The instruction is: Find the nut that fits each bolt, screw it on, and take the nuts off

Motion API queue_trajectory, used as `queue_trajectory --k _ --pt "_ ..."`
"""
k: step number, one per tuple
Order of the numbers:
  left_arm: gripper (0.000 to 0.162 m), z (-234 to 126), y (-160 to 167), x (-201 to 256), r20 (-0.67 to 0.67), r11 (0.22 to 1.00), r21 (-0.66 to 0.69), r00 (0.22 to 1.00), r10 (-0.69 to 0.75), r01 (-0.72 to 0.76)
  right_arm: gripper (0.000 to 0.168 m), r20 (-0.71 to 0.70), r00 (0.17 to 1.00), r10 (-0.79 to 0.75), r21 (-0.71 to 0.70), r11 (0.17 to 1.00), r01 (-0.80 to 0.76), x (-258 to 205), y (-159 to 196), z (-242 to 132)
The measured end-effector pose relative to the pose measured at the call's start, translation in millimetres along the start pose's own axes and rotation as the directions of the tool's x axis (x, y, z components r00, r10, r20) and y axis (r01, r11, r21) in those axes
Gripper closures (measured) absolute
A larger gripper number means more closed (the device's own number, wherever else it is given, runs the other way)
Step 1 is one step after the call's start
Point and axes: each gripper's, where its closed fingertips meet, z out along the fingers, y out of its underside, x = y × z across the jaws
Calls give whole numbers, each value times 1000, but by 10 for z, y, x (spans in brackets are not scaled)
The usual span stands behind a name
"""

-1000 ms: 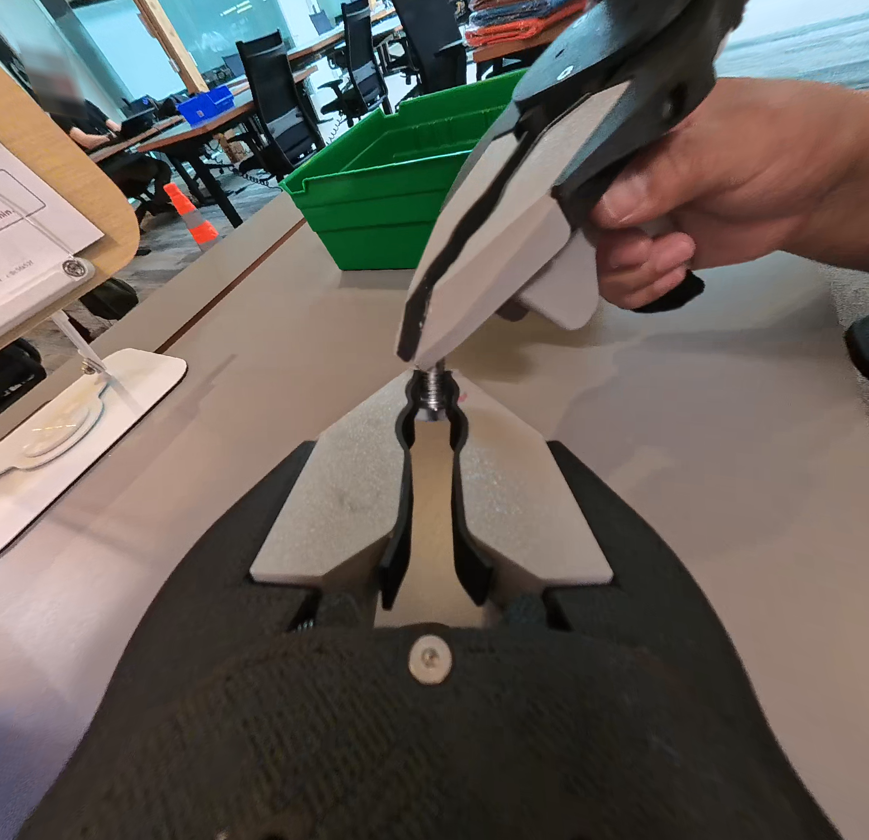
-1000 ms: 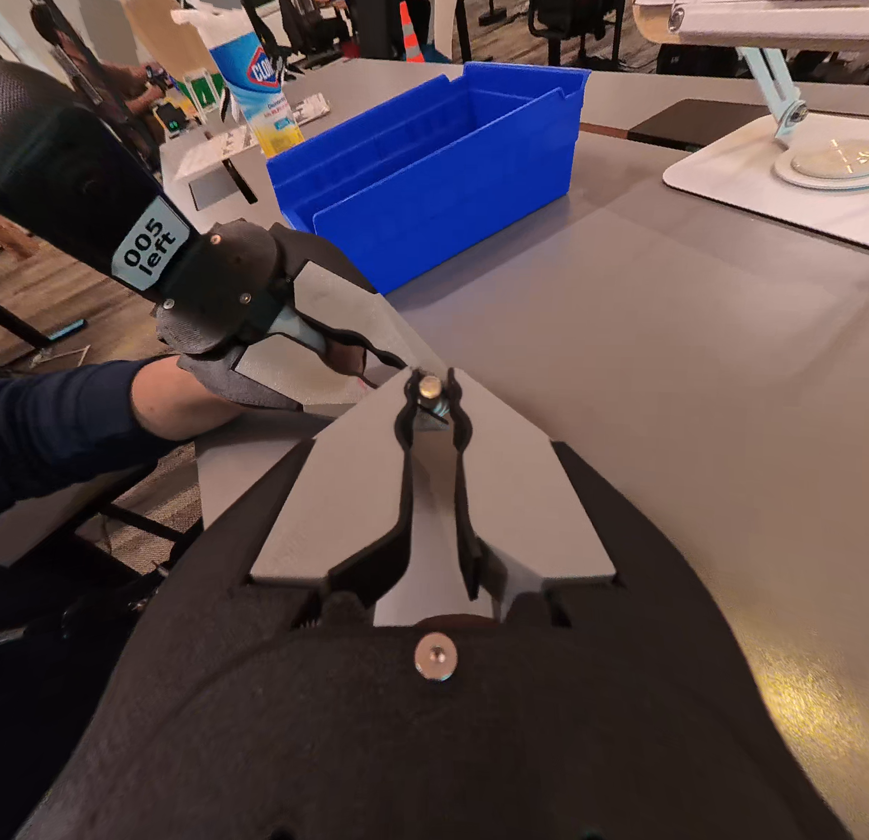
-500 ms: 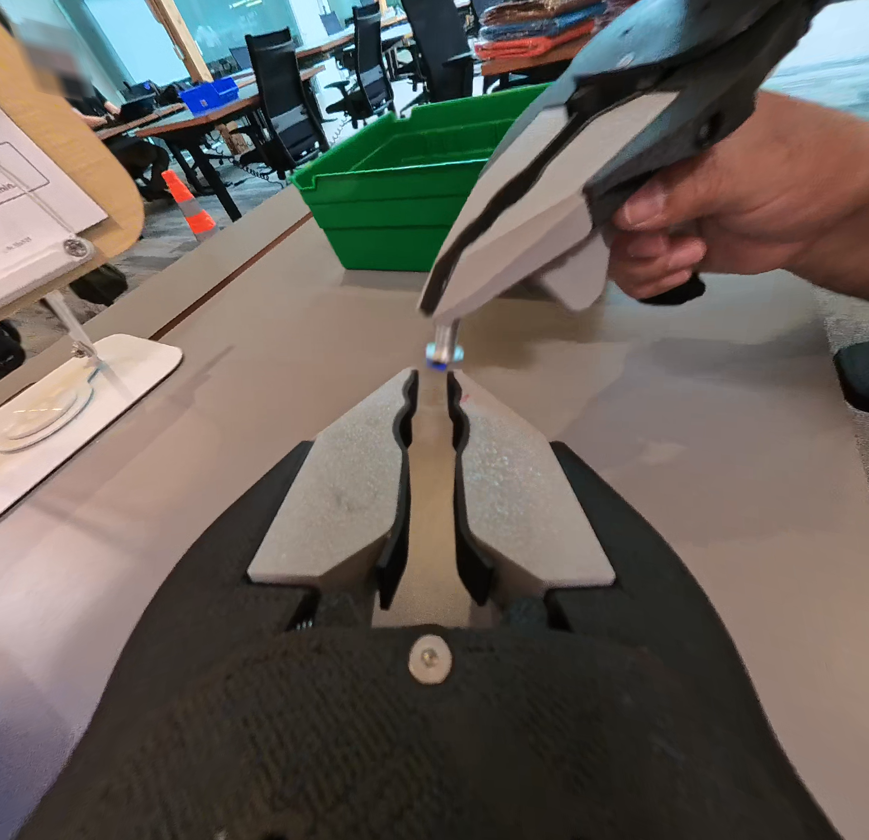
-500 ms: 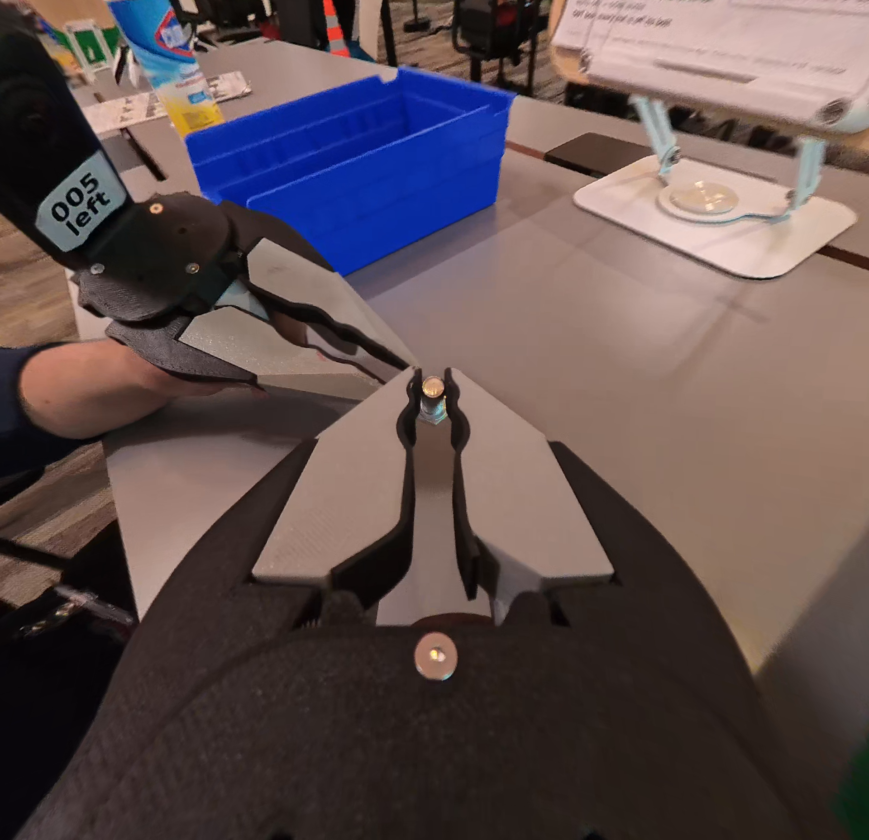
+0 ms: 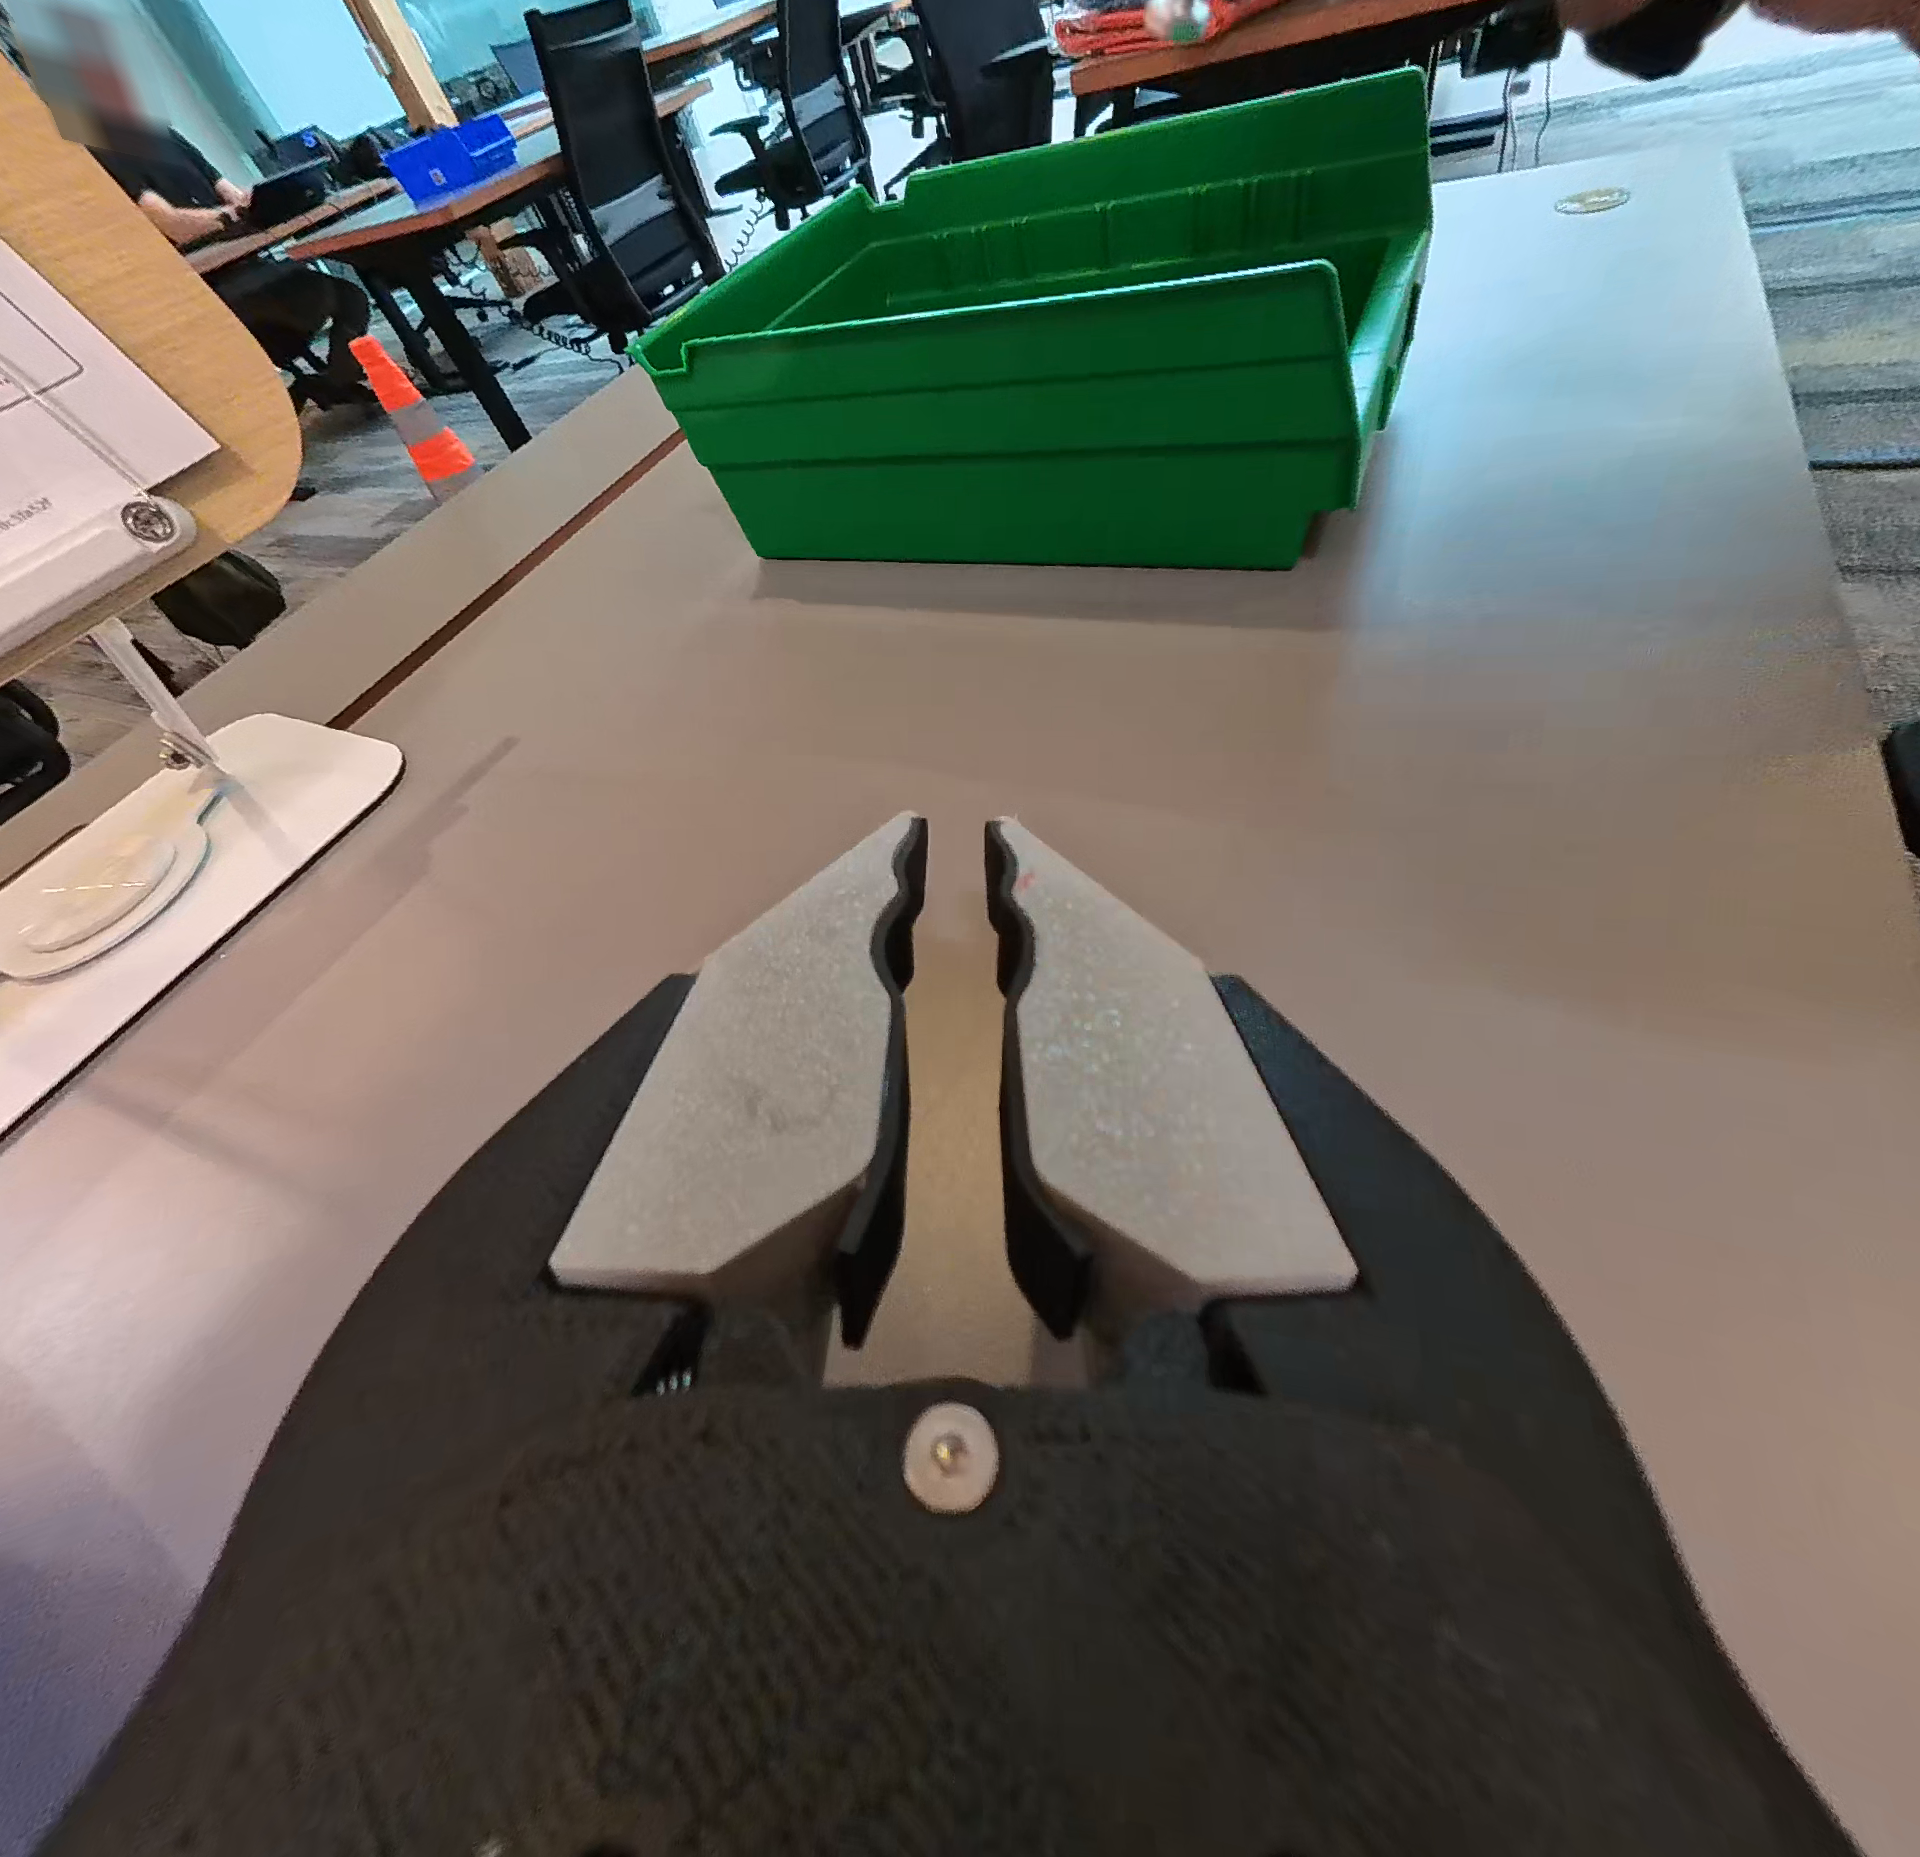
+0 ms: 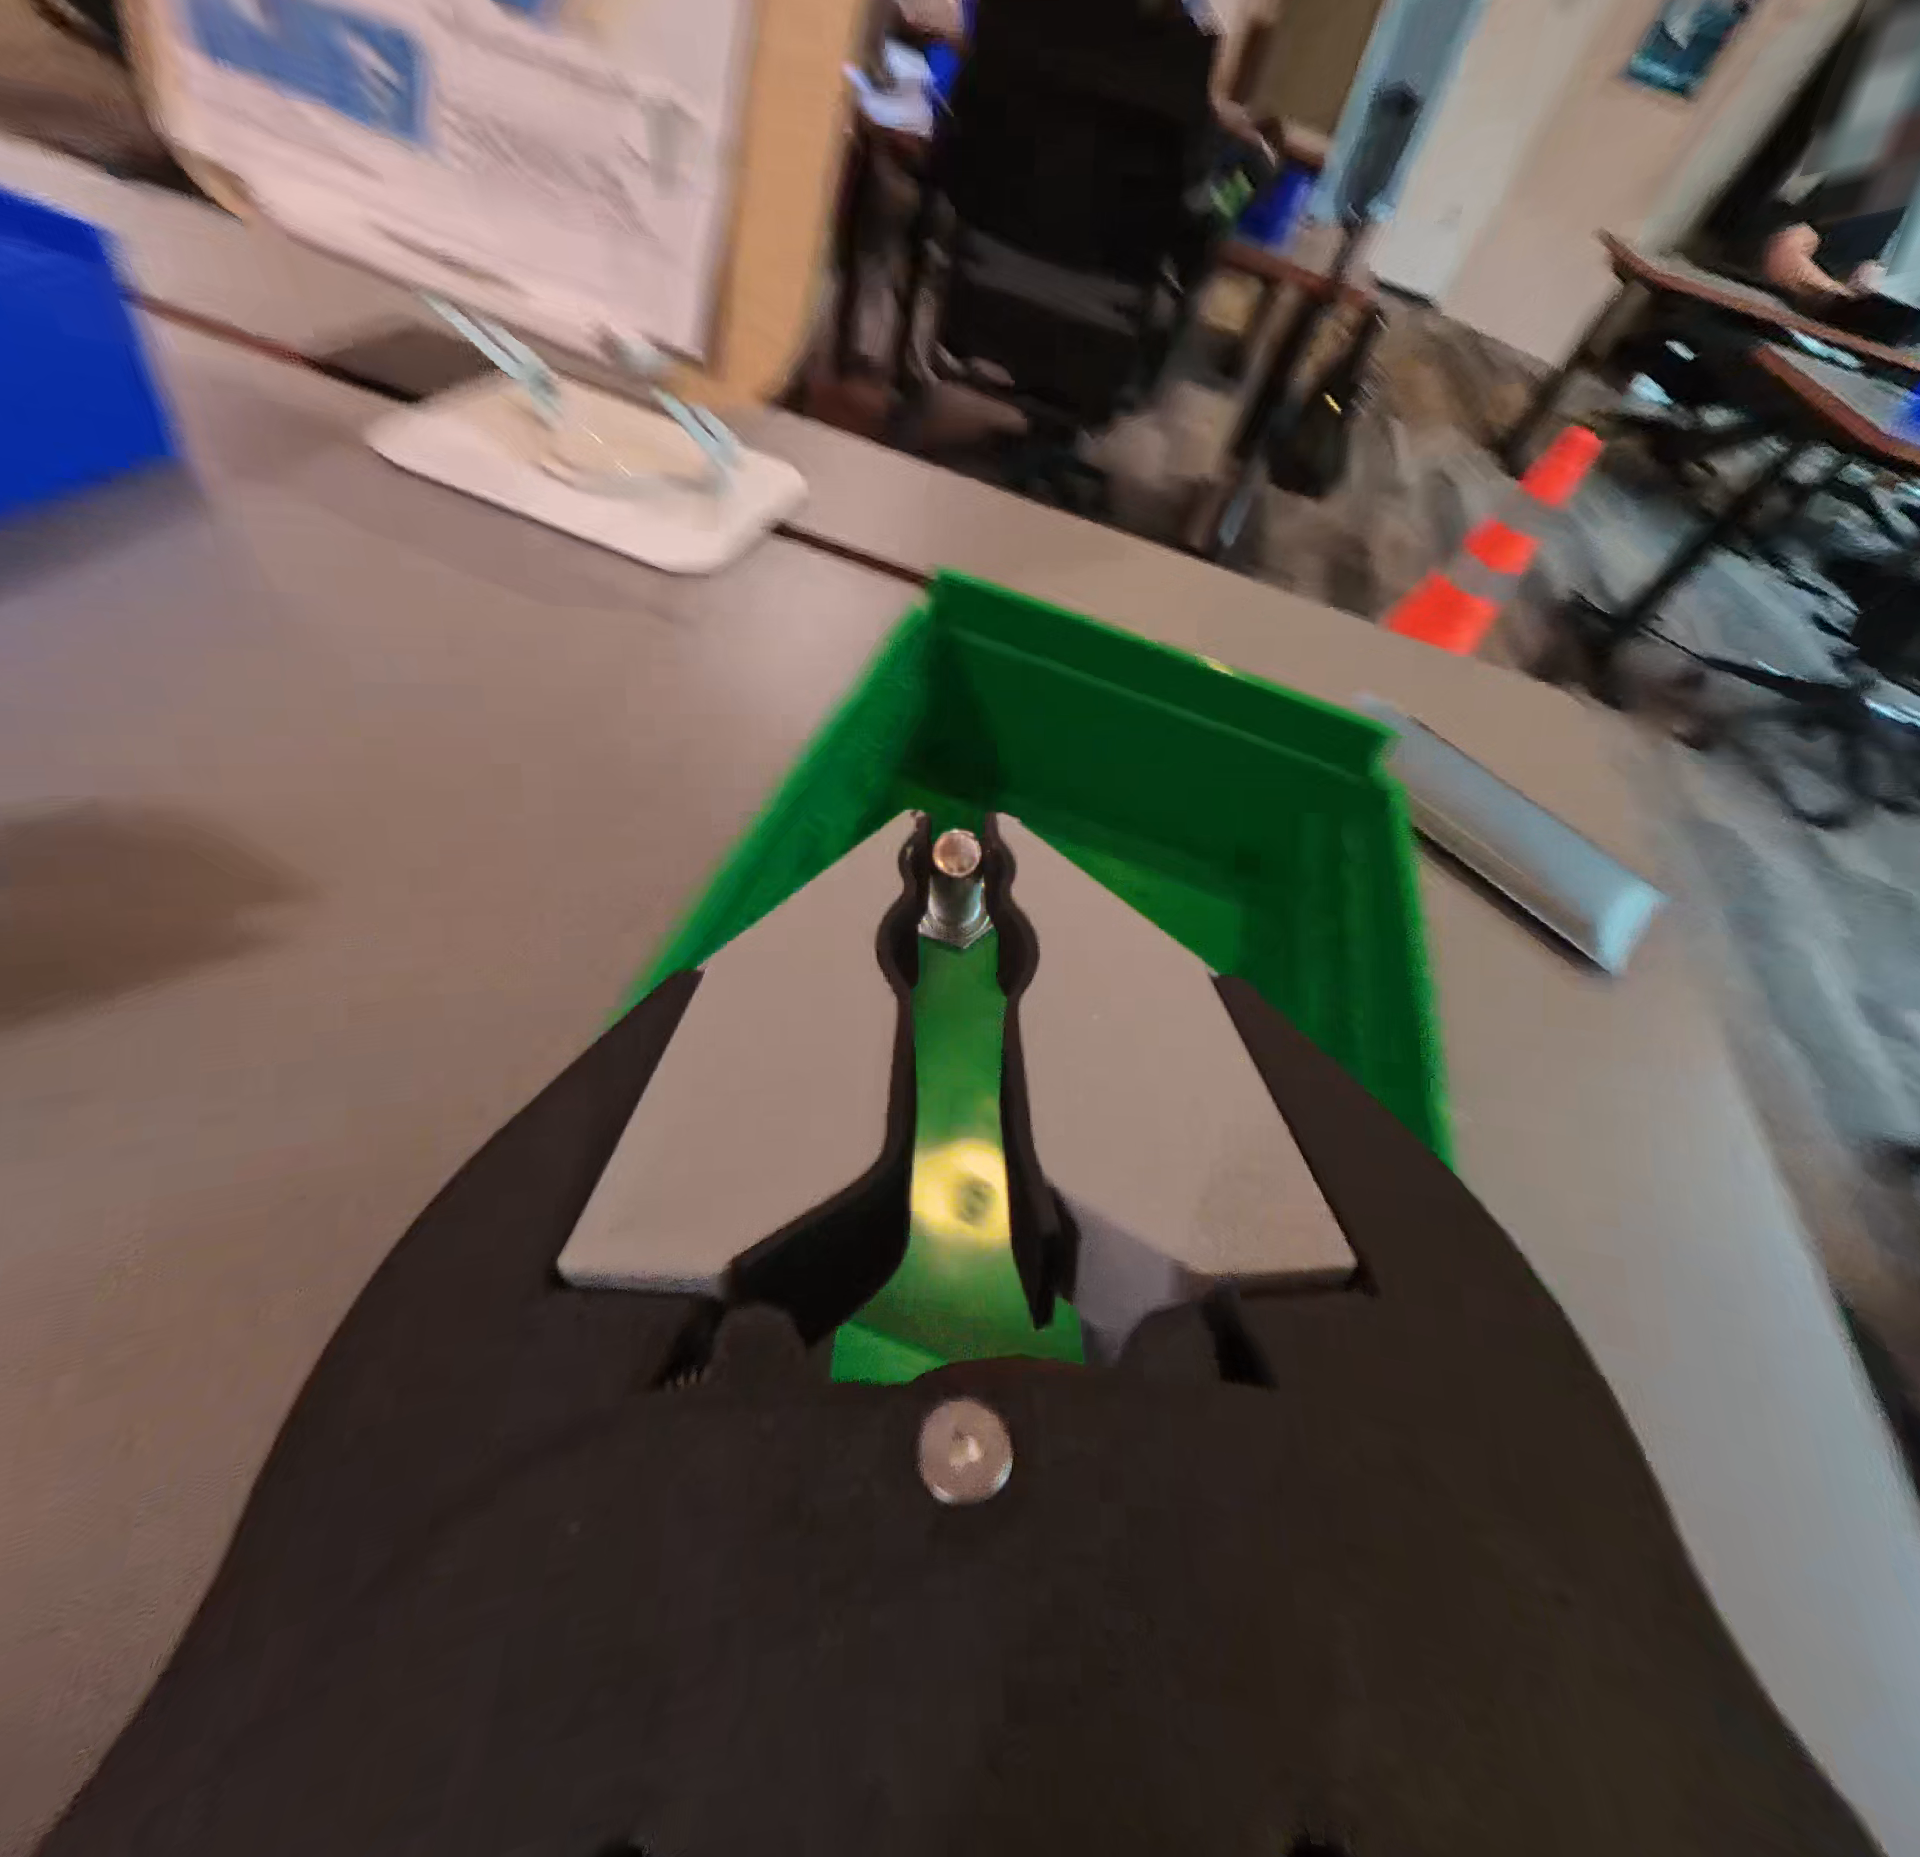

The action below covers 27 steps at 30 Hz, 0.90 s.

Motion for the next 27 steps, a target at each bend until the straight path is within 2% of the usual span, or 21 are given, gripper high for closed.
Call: queue_trajectory --k 3,7,12,15,19,23,27 --pt "153 7 19 -5 1 1000 -7 1000 0 0 162 -32 999 -12 -178 984 6 258 460 136" --pt "154 23 51 -12 2 1000 -18 1000 -2 2 161 48 999 16 -352 936 2 167 969 305" --pt "154 48 110 -23 3 999 -40 1000 -3 4 159 120 993 -8 -411 910 57 -50 1123 358" --pt "154 54 122 -21 2 999 -45 1000 -3 3 154 114 993 -4 -367 929 46 -53 963 318" --pt "154 56 118 -24 3 999 -46 1000 3 -3 154 144 990 0 -186 982 27 -231 428 146" --pt "154 56 121 -34 7 999 -48 1000 3 -3 156 350 937 -12 81 997 -17 -962 -280 -75" --pt "153 14 122 -83 24 998 -43 999 -35 36 155 560 827 -43 183 980 -73 -1864 -639 -54"
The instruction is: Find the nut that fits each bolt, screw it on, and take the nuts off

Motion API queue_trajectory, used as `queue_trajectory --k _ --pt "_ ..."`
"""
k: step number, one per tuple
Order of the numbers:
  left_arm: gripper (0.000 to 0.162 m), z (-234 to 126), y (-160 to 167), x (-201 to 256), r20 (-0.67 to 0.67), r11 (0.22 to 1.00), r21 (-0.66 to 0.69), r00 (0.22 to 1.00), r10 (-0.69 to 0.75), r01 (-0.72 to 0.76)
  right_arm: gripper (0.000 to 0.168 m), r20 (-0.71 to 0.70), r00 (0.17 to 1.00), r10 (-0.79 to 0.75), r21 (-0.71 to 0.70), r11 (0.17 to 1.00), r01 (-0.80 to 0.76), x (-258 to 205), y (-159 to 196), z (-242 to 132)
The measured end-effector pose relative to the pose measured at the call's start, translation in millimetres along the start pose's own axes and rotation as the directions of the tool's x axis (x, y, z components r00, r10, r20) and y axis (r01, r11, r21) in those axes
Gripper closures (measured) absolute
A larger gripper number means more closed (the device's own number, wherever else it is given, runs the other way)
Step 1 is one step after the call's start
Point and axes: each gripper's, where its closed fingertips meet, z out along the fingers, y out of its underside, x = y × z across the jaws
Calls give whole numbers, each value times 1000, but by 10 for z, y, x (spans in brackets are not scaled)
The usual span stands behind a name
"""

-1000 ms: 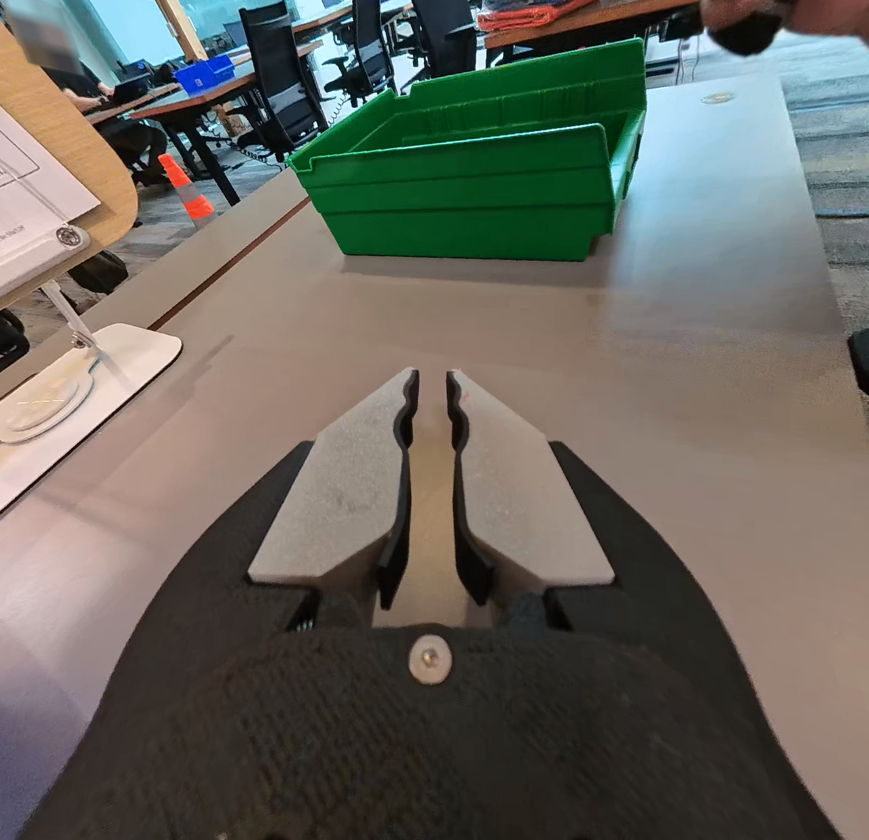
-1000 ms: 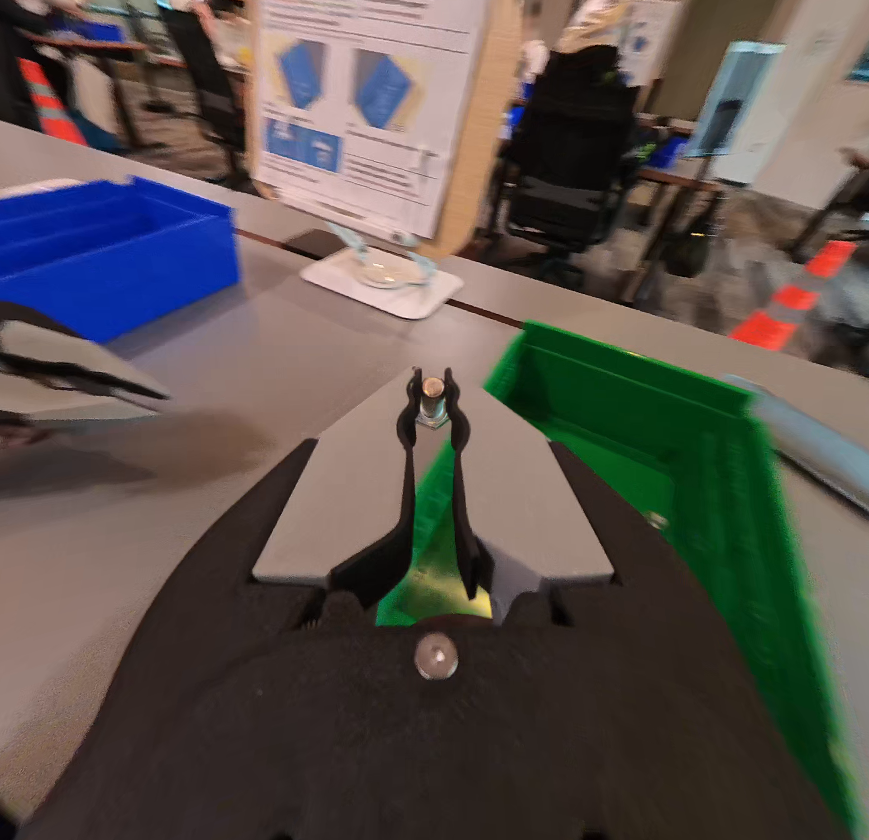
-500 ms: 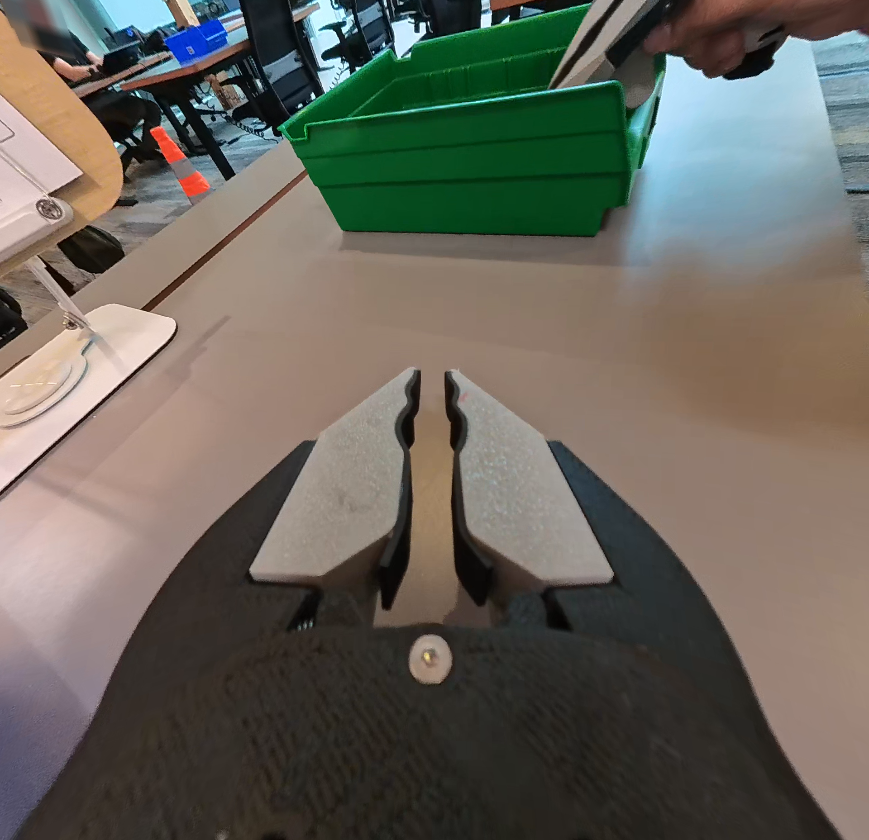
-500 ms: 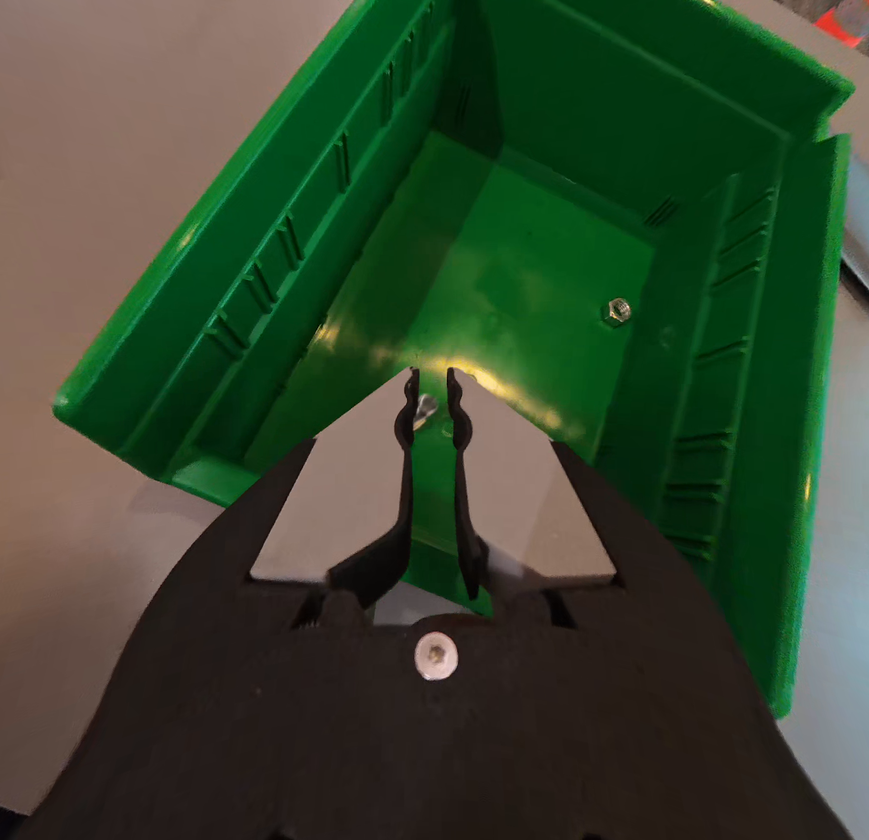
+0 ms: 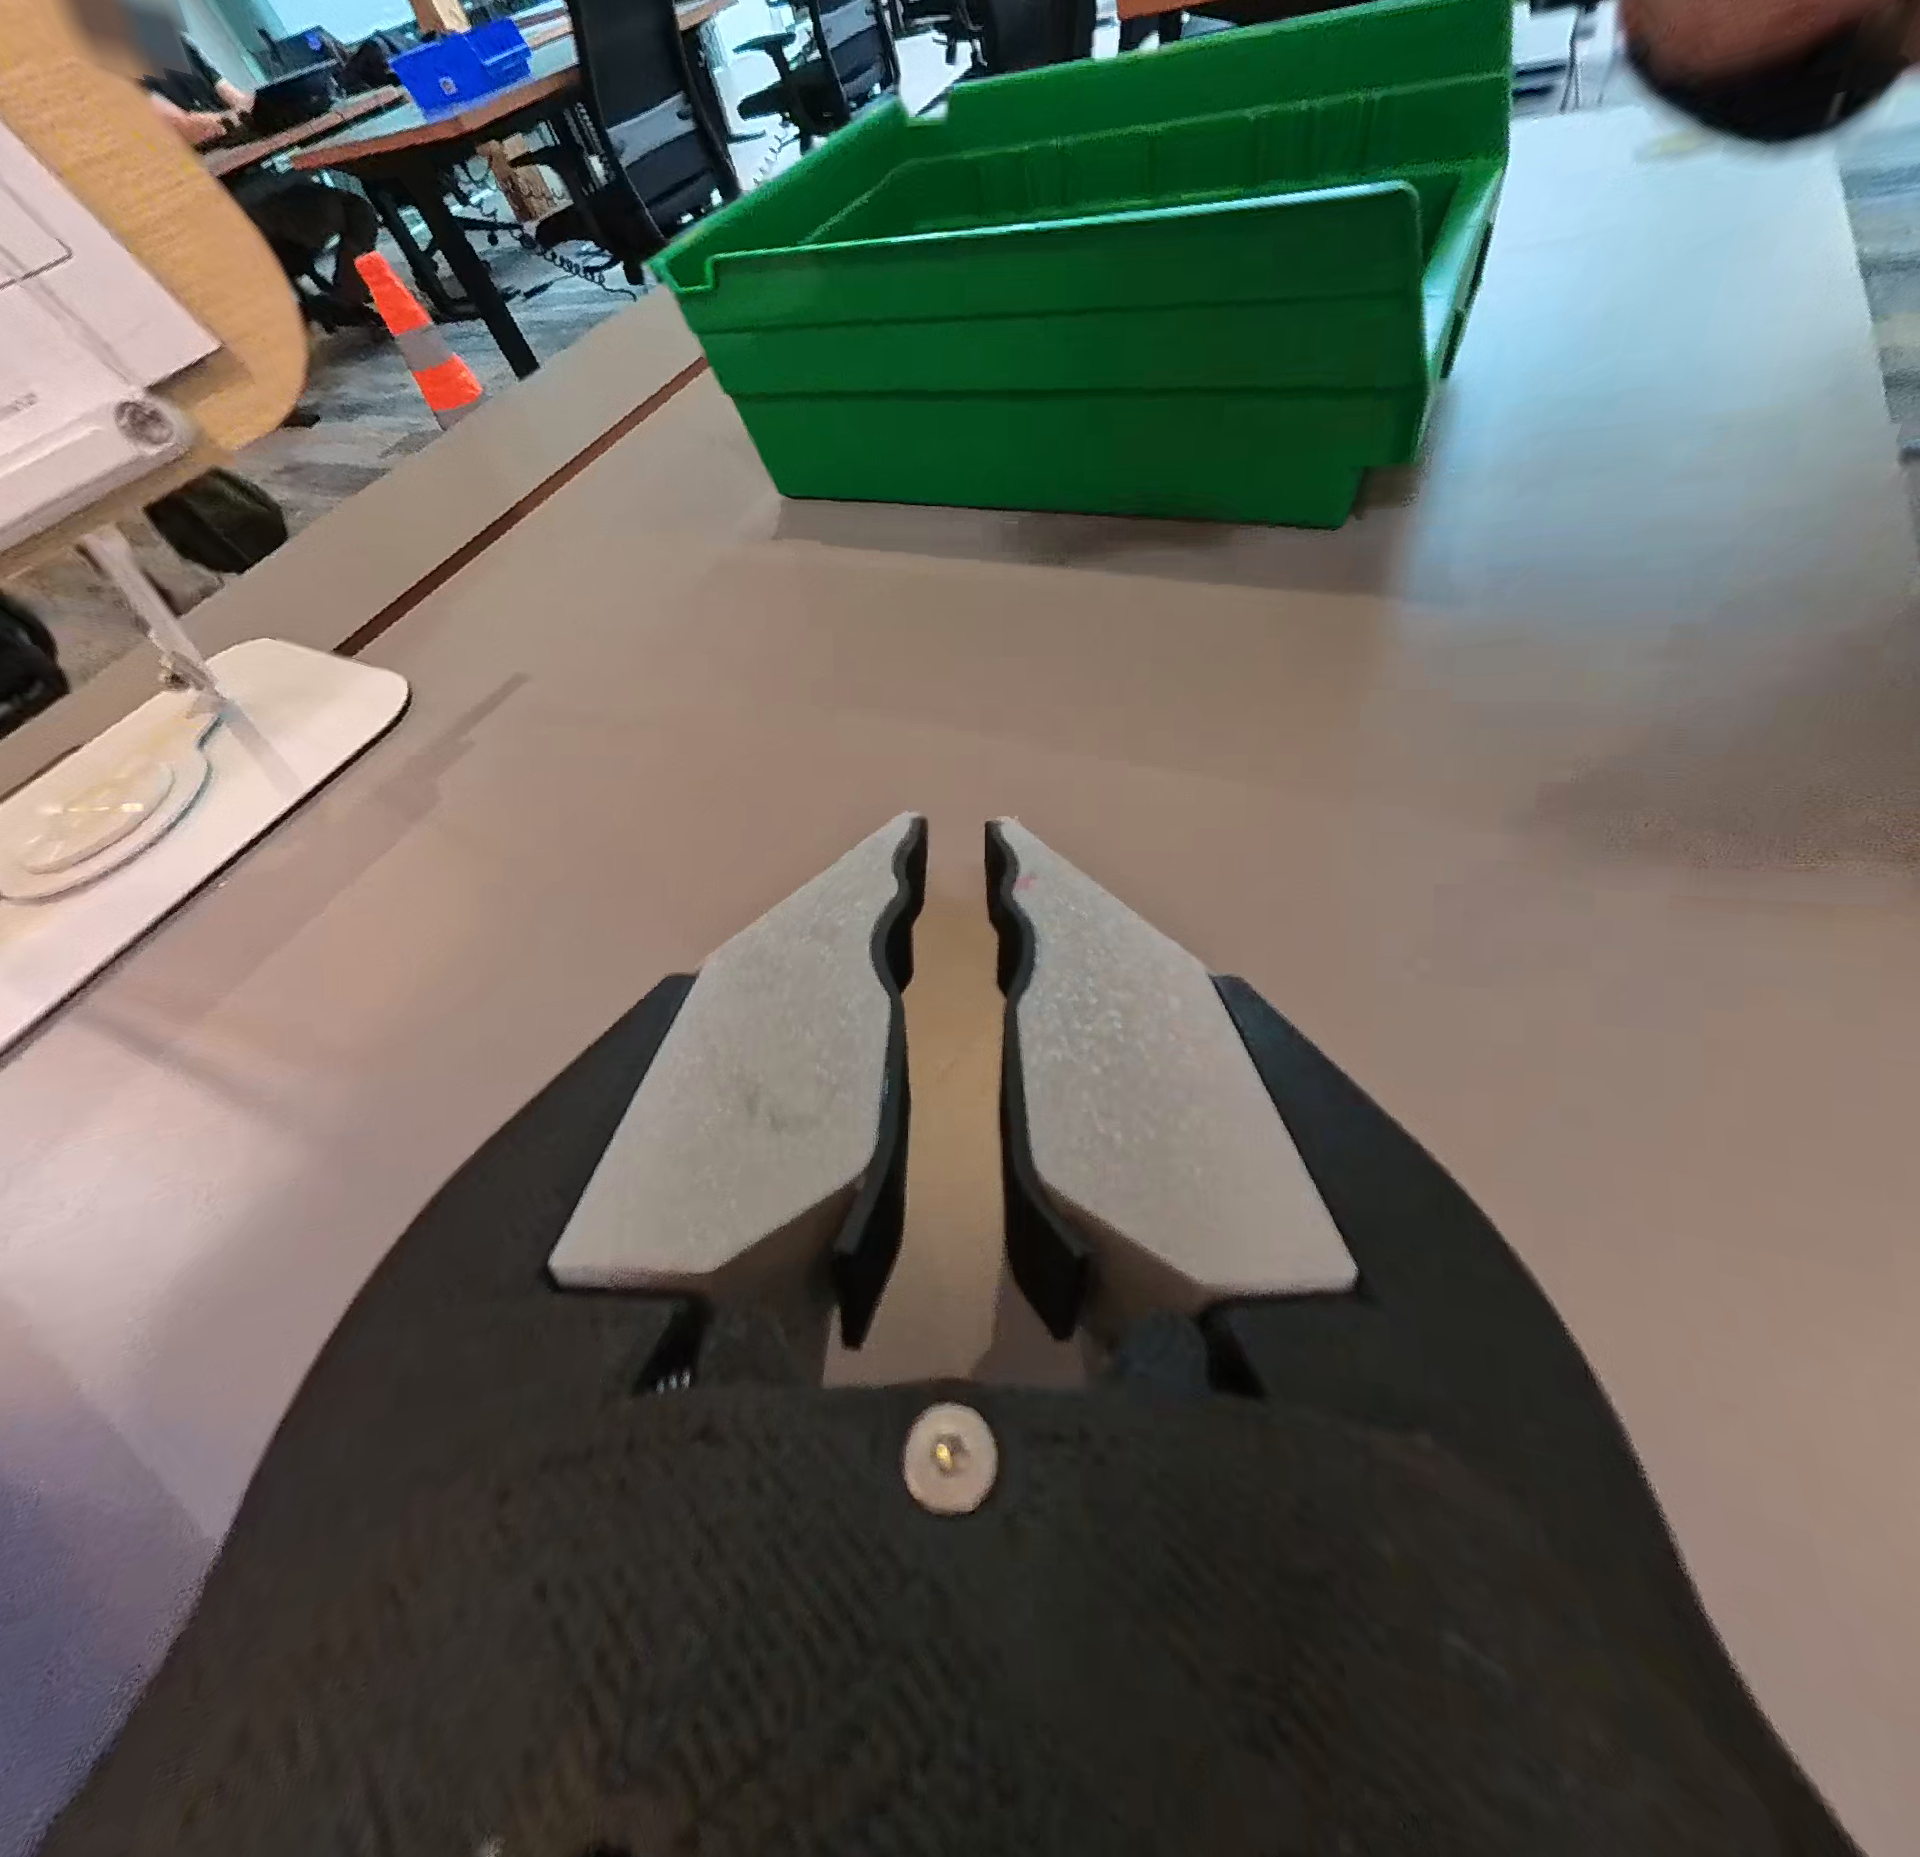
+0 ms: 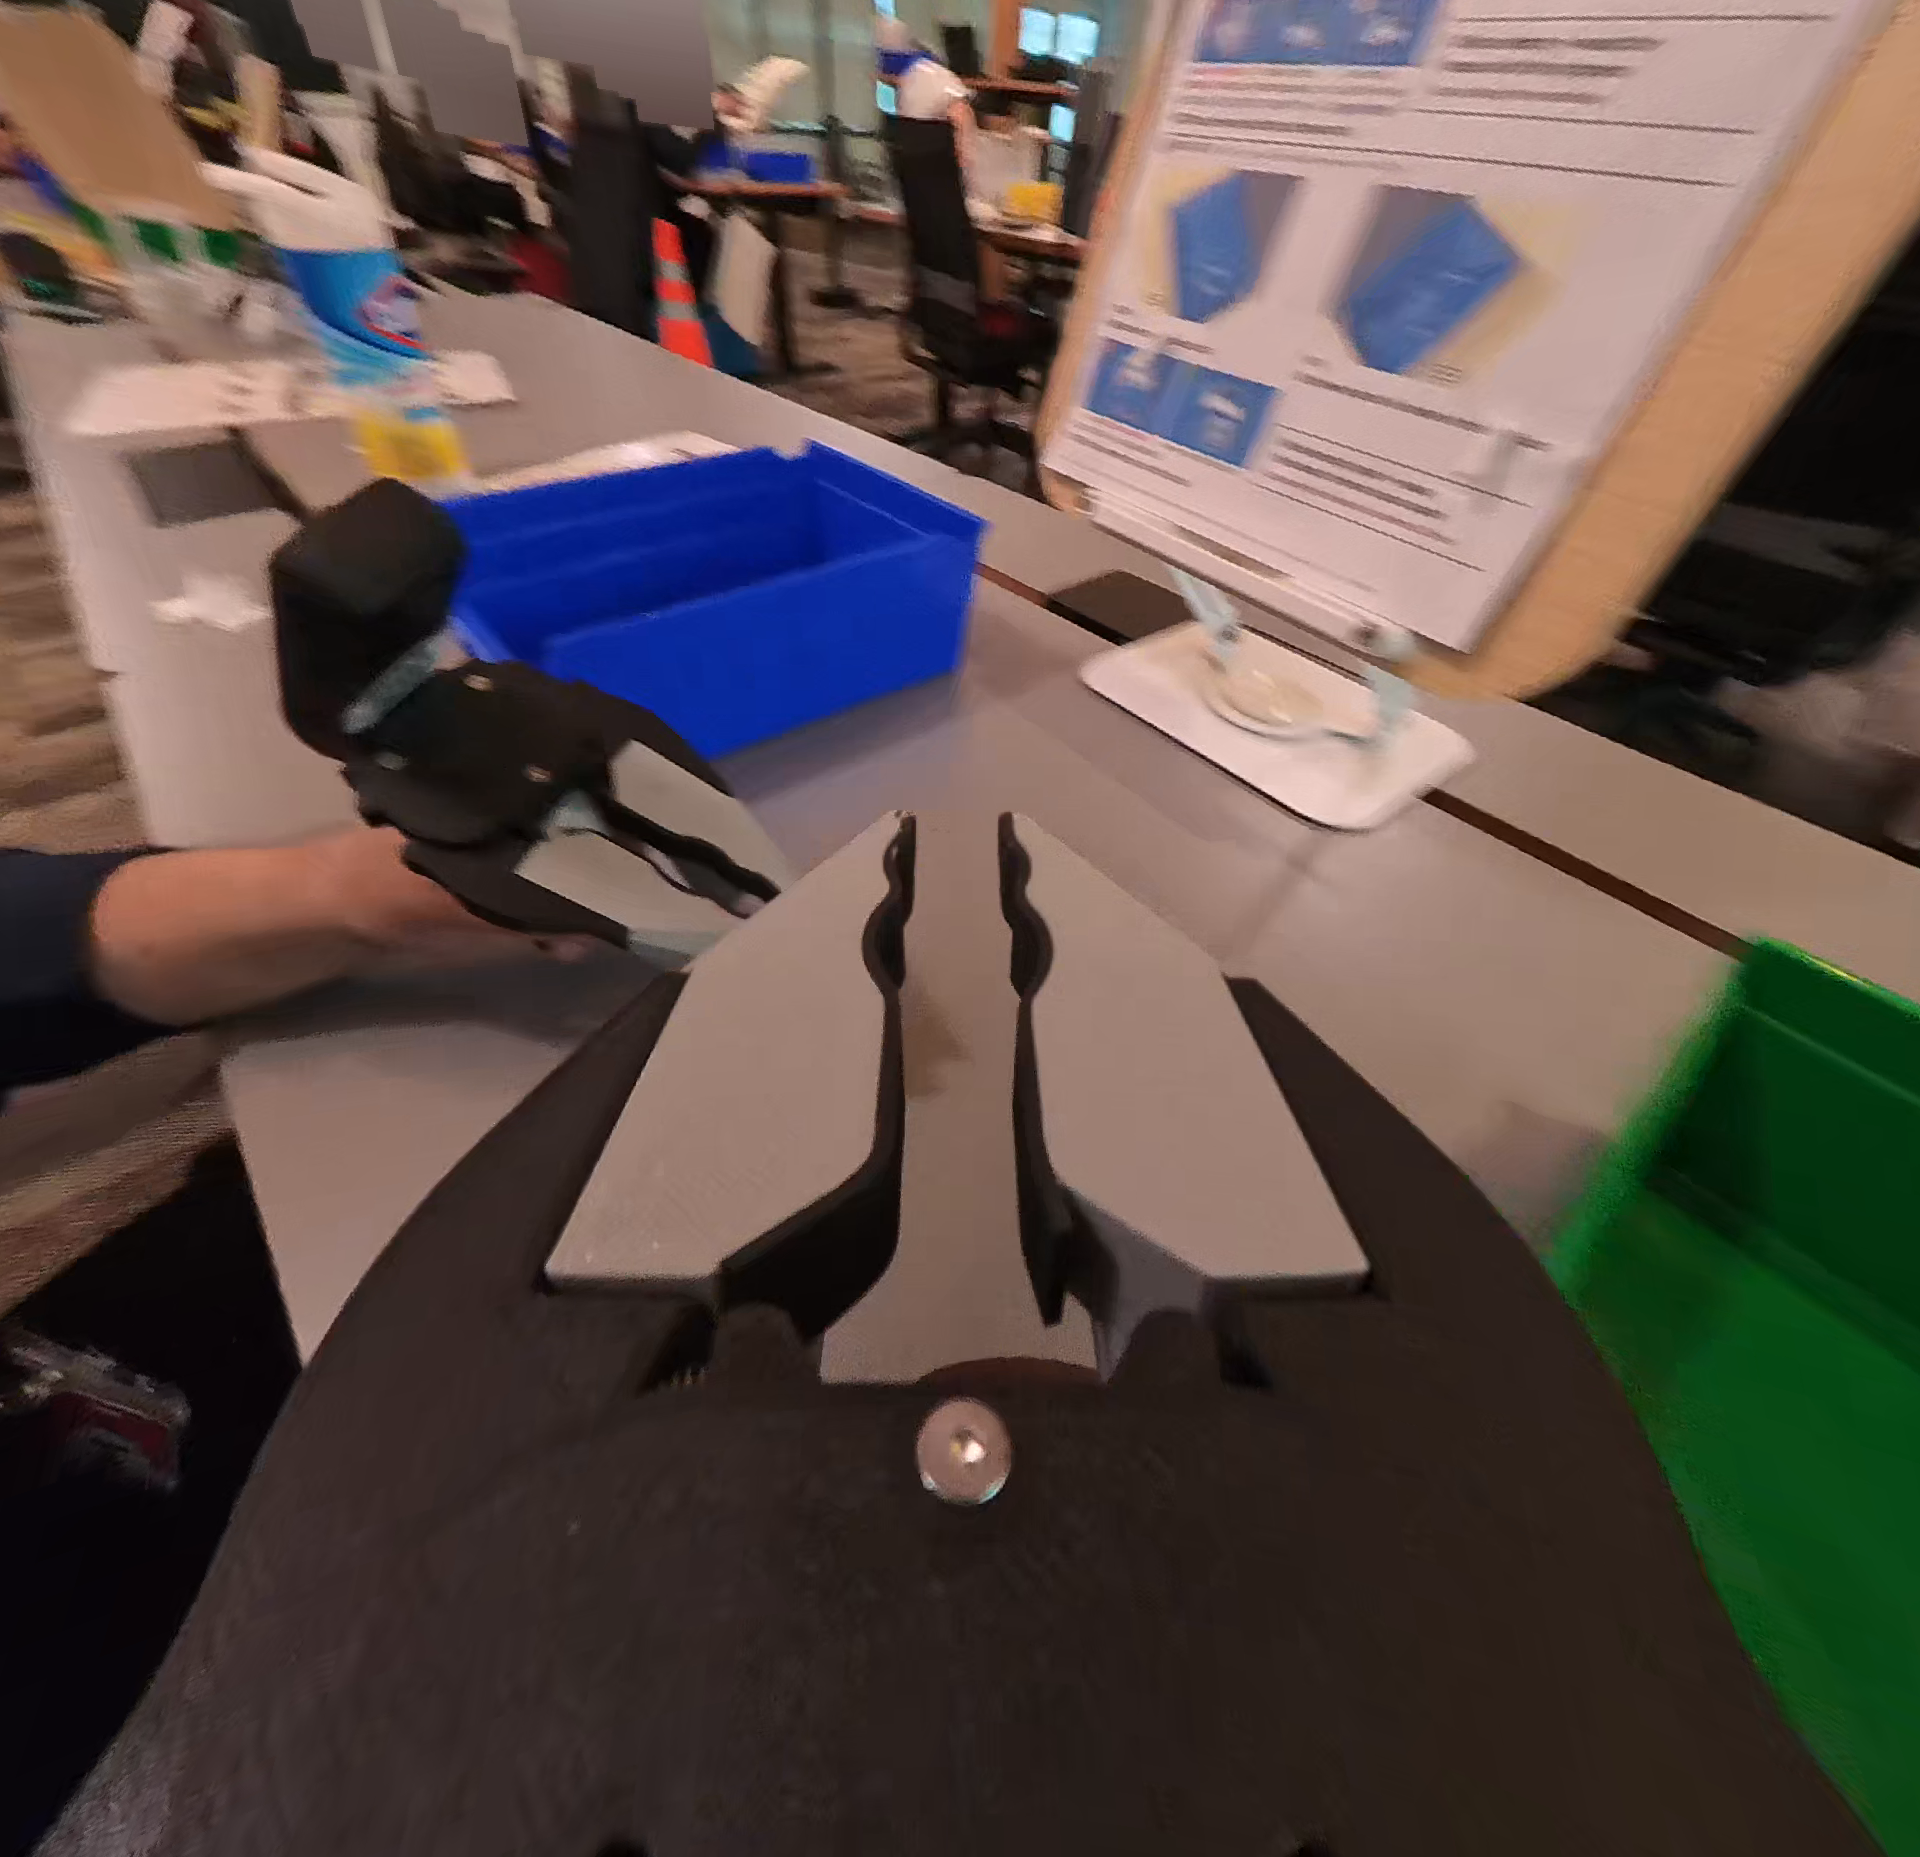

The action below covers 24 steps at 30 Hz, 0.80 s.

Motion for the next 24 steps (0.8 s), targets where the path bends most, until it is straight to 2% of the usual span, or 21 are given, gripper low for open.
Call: queue_trajectory --k 3,5,7,10,12,15,16,18,24 --pt "151 -291 -90 -139 28 992 39 992 -125 124 153 45 999 23 35 999 -25 -179 41 491" --pt "151 -700 -184 -401 108 984 73 980 -169 162 150 75 997 25 13 1000 -26 -217 181 783" --pt "145 -1176 -194 -705 166 972 49 957 -237 232 149 105 994 31 -8 999 -31 -216 333 1001" --pt "142 -1966 -179 -1368 365 966 72 895 -258 249 148 147 987 66 -28 998 -63 -214 506 1149" --pt "142 -2297 37 -1760 457 967 -12 862 -220 253 147 159 983 95 -52 995 -88 -230 576 1152" --pt "136 -2278 651 -1907 347 877 -258 886 -308 406 148 180 980 87 -31 996 -83 -282 569 1109" --pt "134 -2234 833 -1915 309 838 -333 890 -336 432 148 185 978 92 -36 996 -87 -293 582 1103" --pt "133 -2196 1146 -2043 323 787 -450 899 -296 421 148 195 974 115 -44 993 -109 -302 600 1095" --pt "134 -2090 1576 -2152 328 632 -652 907 -264 420 147 203 965 167 -51 986 -160 -281 623 1076"
